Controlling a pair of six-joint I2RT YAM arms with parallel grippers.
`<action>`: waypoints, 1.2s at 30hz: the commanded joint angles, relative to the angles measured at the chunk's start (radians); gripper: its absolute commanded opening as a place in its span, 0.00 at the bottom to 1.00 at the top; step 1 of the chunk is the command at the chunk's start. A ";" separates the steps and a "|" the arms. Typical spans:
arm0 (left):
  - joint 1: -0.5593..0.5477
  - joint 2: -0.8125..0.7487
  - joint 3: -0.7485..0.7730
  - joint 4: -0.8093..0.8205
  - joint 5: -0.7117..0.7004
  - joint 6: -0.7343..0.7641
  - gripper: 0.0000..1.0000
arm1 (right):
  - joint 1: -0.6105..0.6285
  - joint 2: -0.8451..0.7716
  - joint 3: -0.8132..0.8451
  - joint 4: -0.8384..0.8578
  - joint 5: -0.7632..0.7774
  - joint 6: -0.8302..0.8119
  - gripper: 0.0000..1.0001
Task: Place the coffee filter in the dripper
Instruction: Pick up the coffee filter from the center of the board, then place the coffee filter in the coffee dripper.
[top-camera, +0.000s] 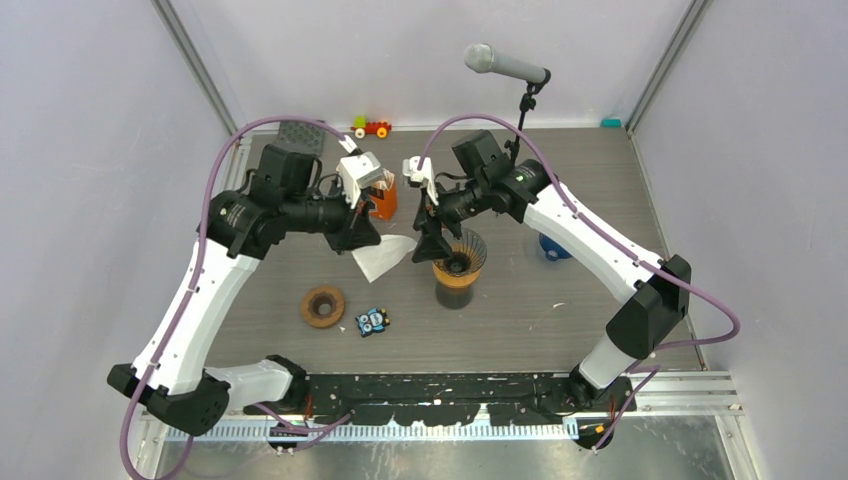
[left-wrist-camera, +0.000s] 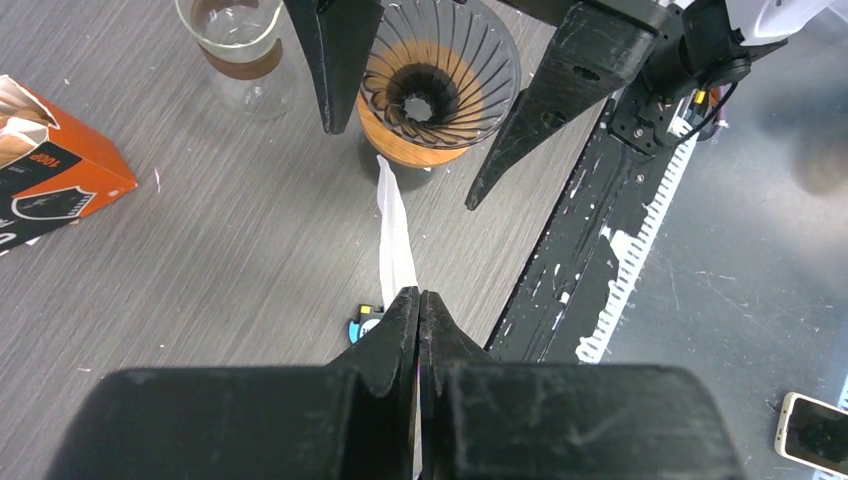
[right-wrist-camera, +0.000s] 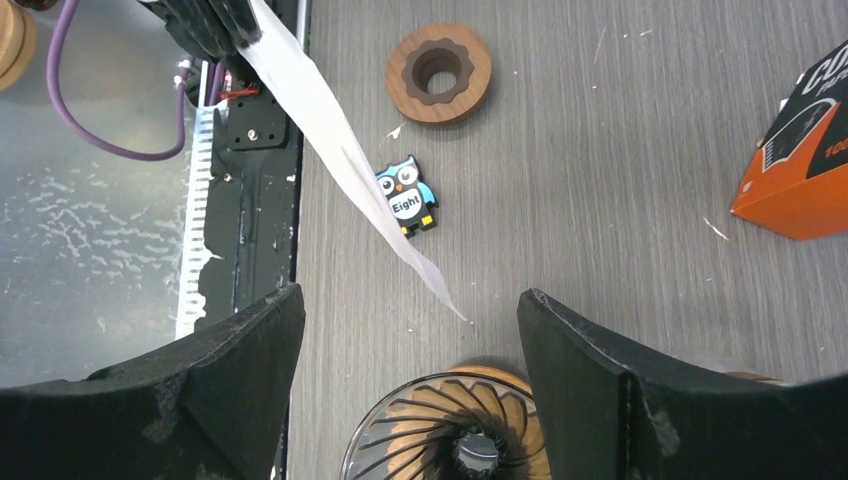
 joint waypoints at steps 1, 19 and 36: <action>-0.004 -0.036 0.002 0.007 0.041 -0.019 0.00 | 0.004 -0.015 0.045 -0.022 -0.047 -0.040 0.82; -0.004 -0.056 -0.026 0.024 0.069 -0.035 0.00 | 0.049 0.061 0.134 -0.118 -0.063 -0.091 0.81; -0.004 -0.076 -0.044 0.033 0.043 -0.026 0.00 | 0.056 0.072 0.153 -0.146 -0.090 -0.081 0.03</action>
